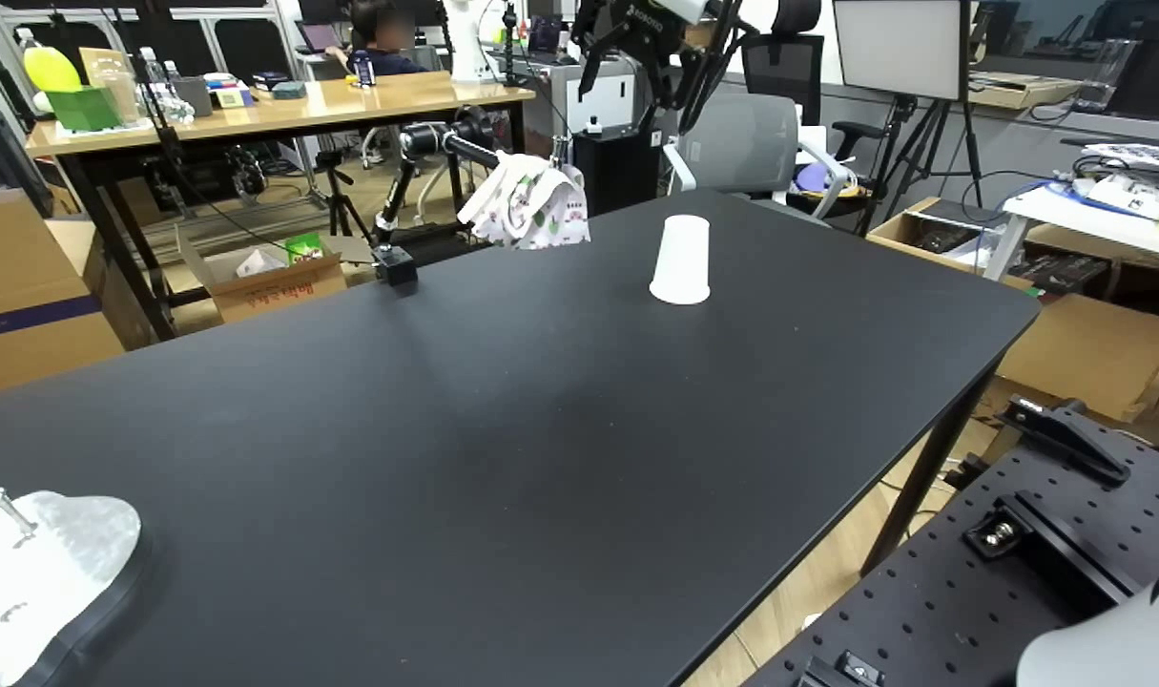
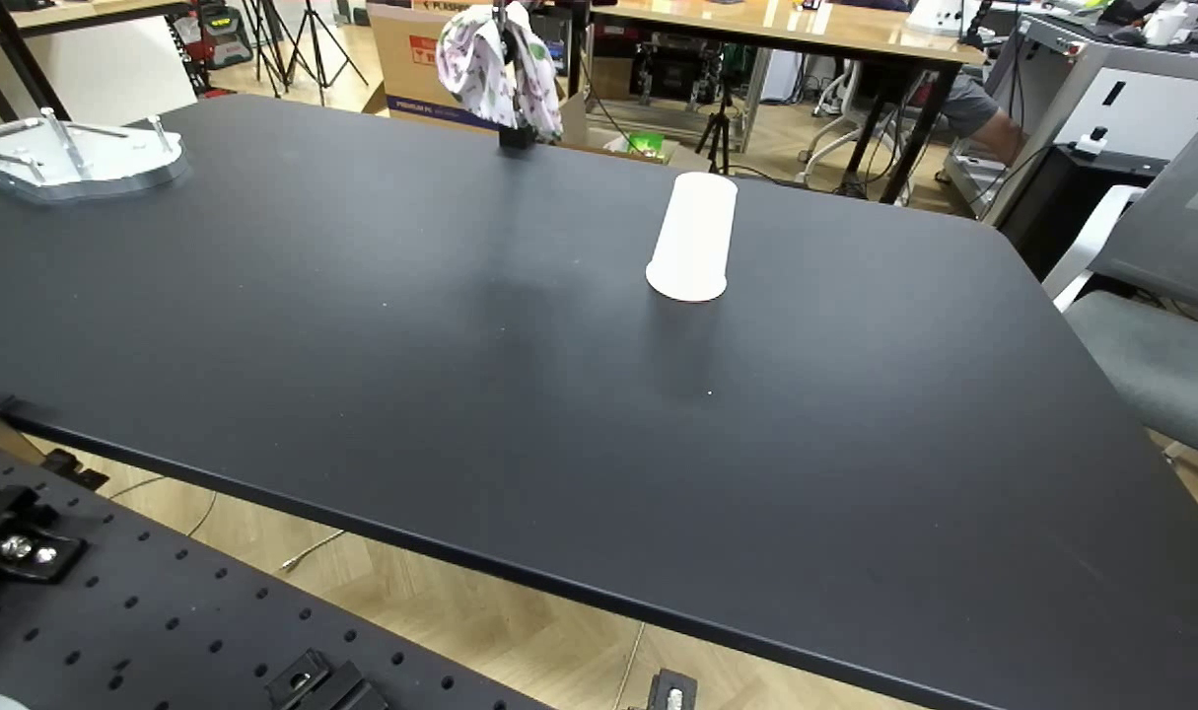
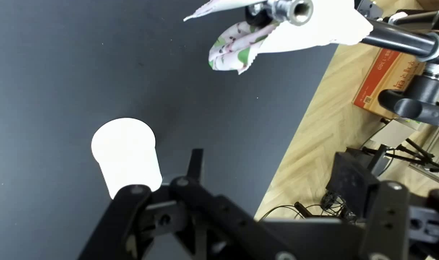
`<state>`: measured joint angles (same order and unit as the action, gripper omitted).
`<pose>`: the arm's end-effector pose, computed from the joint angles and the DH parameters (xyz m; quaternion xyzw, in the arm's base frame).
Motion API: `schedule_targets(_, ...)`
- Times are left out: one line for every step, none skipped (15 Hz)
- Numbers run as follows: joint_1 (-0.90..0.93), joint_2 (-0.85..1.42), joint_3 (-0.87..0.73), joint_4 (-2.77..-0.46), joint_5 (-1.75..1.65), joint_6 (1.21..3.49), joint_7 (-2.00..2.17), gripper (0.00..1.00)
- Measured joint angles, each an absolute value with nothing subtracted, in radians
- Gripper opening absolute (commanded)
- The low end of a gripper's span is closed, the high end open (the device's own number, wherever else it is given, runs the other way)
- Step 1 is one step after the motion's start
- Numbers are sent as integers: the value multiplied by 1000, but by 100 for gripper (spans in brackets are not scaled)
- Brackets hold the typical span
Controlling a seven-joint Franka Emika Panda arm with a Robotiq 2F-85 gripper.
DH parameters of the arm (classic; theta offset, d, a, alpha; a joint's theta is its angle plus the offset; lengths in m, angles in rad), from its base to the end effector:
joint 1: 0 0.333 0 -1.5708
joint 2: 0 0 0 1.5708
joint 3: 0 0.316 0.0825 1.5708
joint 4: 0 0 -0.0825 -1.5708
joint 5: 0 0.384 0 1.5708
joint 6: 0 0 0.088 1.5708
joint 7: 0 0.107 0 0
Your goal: Pick up the clothe and put it on the mental object
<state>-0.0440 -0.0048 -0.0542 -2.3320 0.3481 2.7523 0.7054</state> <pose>0.5355 -0.0668 0.3829 -0.8302 0.5079 -0.1689 0.1558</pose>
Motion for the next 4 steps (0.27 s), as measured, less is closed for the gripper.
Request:
schedule_targets(-44,-5,-54,-2333,349,2752,705,100)
schedule_targets(-44,0,-54,-2333,349,2753,704,100)
schedule_targets(-45,6,-54,-2333,349,2754,704,100)
schedule_targets(-45,10,-54,-2333,349,2754,703,100)
